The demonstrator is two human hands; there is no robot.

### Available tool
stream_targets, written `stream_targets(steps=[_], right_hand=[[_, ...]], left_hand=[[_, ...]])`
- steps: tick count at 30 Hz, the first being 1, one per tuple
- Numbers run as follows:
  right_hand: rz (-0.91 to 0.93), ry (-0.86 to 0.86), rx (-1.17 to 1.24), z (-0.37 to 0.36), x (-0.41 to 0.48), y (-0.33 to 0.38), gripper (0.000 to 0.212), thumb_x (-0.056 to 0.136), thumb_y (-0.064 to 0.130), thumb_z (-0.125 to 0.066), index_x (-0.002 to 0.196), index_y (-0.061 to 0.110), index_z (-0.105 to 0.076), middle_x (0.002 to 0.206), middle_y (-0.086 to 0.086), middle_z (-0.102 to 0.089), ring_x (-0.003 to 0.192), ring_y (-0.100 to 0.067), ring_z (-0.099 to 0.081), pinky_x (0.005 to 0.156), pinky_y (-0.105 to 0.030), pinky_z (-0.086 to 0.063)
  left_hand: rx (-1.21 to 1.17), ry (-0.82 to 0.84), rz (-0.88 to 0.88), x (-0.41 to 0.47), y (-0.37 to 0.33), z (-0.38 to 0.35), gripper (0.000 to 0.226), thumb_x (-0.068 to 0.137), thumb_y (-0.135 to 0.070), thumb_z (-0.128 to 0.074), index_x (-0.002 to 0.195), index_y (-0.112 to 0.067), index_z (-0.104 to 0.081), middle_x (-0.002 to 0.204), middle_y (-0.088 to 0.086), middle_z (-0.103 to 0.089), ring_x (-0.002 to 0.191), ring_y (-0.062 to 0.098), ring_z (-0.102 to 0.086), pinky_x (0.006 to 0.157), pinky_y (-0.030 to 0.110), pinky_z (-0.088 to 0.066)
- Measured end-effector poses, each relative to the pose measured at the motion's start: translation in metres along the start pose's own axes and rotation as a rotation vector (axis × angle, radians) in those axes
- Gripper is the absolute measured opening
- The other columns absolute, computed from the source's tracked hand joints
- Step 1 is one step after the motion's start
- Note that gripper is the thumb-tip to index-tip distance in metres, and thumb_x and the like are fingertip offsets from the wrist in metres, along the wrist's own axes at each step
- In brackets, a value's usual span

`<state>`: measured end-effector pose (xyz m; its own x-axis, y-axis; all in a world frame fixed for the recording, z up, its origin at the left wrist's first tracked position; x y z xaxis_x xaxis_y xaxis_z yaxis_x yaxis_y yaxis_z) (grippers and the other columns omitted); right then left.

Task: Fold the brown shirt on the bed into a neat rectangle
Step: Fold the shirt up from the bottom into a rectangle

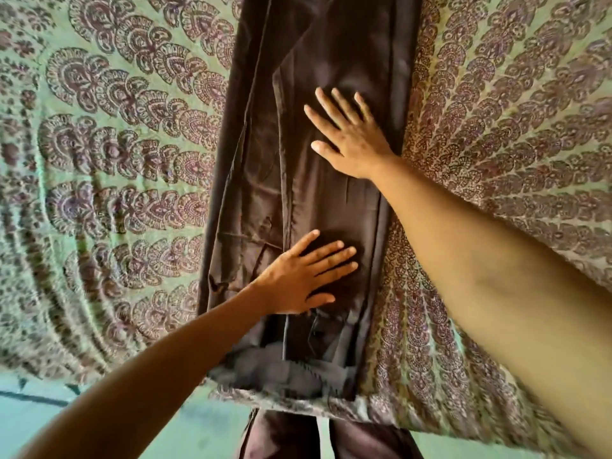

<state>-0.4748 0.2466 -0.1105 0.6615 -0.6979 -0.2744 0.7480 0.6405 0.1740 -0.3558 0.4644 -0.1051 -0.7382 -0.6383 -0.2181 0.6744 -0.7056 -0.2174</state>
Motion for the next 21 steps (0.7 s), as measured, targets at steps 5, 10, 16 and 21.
stream_targets(steps=[5, 10, 16, 21], right_hand=[[-0.008, 0.009, 0.020, 0.006, -0.002, 0.000, 0.061, 0.093, 0.051, -0.023, 0.149, 0.030, -0.008, 0.158, -0.002, -0.001, 0.145, -0.024, -0.002, 0.115, -0.045, 0.003], [-0.022, 0.046, -0.016, 0.008, -0.001, 0.003, 0.059, 0.097, 0.048, -0.025, 0.149, 0.030, -0.003, 0.158, -0.002, 0.003, 0.145, -0.023, 0.002, 0.115, -0.046, 0.004], [-0.067, 0.081, -0.061, 0.009, 0.000, 0.008, 0.059, 0.097, 0.051, -0.019, 0.148, 0.032, 0.002, 0.158, 0.001, 0.009, 0.145, -0.020, 0.006, 0.116, -0.047, 0.005], [-0.128, 0.110, -0.066, 0.014, -0.002, 0.015, 0.058, 0.097, 0.049, -0.018, 0.148, 0.032, 0.002, 0.157, 0.001, 0.012, 0.144, -0.022, 0.009, 0.115, -0.049, 0.007]], left_hand=[[-0.071, 0.059, -0.011, -0.042, -0.057, -0.010, 0.057, 0.094, -0.052, -0.029, 0.145, -0.026, -0.027, 0.153, -0.002, -0.024, 0.140, 0.019, -0.028, 0.115, 0.048, -0.004], [-0.086, -0.057, 0.073, -0.016, -0.024, 0.017, 0.058, 0.095, -0.047, -0.033, 0.146, -0.020, -0.028, 0.152, 0.003, -0.029, 0.140, 0.019, -0.027, 0.114, 0.047, -0.013], [-0.047, 0.010, -0.016, -0.039, -0.036, -0.011, 0.055, 0.094, -0.049, -0.034, 0.145, -0.029, -0.028, 0.152, 0.004, -0.029, 0.139, 0.024, -0.029, 0.114, 0.051, -0.010], [-0.053, 0.039, -0.143, -0.086, -0.067, -0.019, 0.056, 0.094, -0.048, -0.031, 0.146, -0.029, -0.024, 0.155, 0.004, -0.018, 0.141, 0.019, -0.021, 0.115, 0.048, -0.008]])
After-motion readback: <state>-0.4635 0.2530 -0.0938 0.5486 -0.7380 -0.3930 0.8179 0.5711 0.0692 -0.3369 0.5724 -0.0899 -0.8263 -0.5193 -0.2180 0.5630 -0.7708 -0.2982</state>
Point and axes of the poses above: each hand's wrist, its own x-axis towards the middle knuckle, its own z-axis out of the back of the hand, y = z × x, the point moved 1 cm from there along x, towards the middle knuckle
